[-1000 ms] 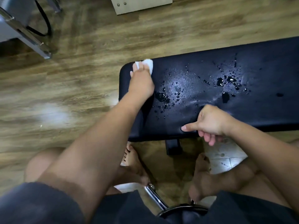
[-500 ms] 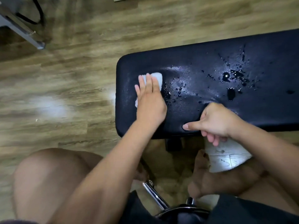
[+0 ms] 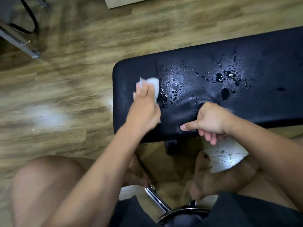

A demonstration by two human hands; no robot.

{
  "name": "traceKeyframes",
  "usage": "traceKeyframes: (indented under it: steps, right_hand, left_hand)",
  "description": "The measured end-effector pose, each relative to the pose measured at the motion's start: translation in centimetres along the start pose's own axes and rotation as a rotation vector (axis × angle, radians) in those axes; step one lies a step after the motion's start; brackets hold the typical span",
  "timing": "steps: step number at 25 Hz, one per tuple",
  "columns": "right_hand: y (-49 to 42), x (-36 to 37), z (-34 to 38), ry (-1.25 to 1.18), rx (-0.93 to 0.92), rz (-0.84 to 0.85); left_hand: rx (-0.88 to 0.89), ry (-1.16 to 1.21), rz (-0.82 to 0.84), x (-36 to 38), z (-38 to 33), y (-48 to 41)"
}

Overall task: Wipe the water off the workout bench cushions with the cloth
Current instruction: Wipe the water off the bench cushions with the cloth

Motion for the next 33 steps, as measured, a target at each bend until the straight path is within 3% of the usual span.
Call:
traceKeyframes:
  steps: [2, 6, 9, 13, 15, 17, 21, 26, 29, 31, 33]
  right_hand:
    - [-0.1, 0.1, -0.2, -0.003, 0.006, 0.006]
    - [-0.3, 0.1, -0.2, 0.012, 0.014, -0.002]
    - [-0.3, 0.2, -0.2, 0.020, 0.010, 0.007]
    - [-0.5, 0.0, -0.2, 0.002, 0.019, 0.035]
    - [-0.5, 0.0, -0.1, 0.007, 0.013, 0.039]
    - [-0.6, 0.1, -0.2, 0.020, 0.008, 0.035]
    - [-0.4, 0.1, 0.0, 0.022, 0.006, 0.030]
    - [-0.3, 0.0, 0.0, 0.036, 0.000, 0.019]
    - [-0.3, 0.1, 0.0, 0.039, 0.001, 0.019]
    - [-0.5, 0.1, -0.1, 0.039, -0.003, 0.017]
    - [-0.6, 0.1, -0.2, 0.034, -0.005, 0.010]
  left_hand:
    - [0.020, 0.009, 0.099, 1.9, -0.6, 5.8]
    - [0.223, -0.154, -0.122, 2.5, -0.8, 8.7]
    - [0.354, -0.177, -0.123, 3.4, -0.2, 7.5]
    - [0.317, -0.211, -0.196, 0.3, -0.1, 4.0]
    - [0.245, -0.111, -0.151, -1.4, 0.6, 2.4]
    - [0.306, -0.093, -0.094, -2.2, 1.1, 2.1]
    - [0.390, -0.287, 0.054, -1.3, 1.4, 3.2]
    - [0.484, -0.560, -0.059, -1.1, -1.6, 4.6]
    - [0.420, -0.409, 0.019, -1.3, -2.7, 5.6]
    - [0.353, -0.284, -0.101, -4.3, -3.0, 4.7]
    - [0.404, -0.325, -0.381, -7.7, -4.2, 3.9]
Point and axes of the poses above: each hand's wrist, its own y-axis away from the middle knuckle, its own x-axis out of the palm, z = x × y, the point moved 8 cm from there along -y, towards the middle knuckle, and after that the axes turned 3 degrees about z, right-handed, at the moved point
